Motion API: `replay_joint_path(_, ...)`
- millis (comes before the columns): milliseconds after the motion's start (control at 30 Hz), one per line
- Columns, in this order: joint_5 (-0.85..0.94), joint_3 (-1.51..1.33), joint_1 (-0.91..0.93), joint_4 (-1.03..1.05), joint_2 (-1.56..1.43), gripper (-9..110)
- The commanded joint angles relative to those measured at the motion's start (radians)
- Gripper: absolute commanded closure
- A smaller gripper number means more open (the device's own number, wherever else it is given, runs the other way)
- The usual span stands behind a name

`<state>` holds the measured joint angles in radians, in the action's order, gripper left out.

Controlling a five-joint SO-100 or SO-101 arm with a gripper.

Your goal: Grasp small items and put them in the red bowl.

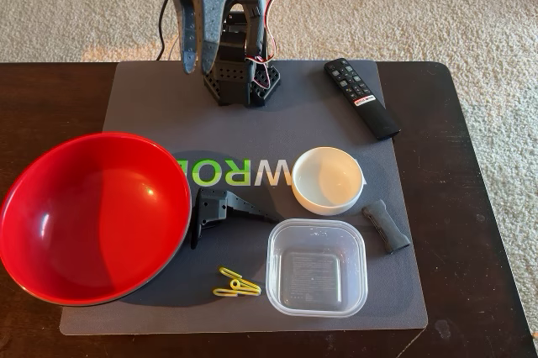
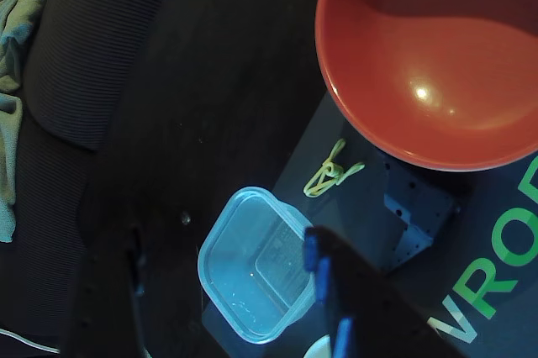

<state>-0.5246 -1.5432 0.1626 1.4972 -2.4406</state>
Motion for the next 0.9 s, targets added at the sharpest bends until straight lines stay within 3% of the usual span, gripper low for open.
replay_joint_path(0,-0.115,-0.143,0.009,-0.115,-0.003,78)
replay_joint_path(867,-0.140,-0.221,-0.012,-0.120,-0.103,78)
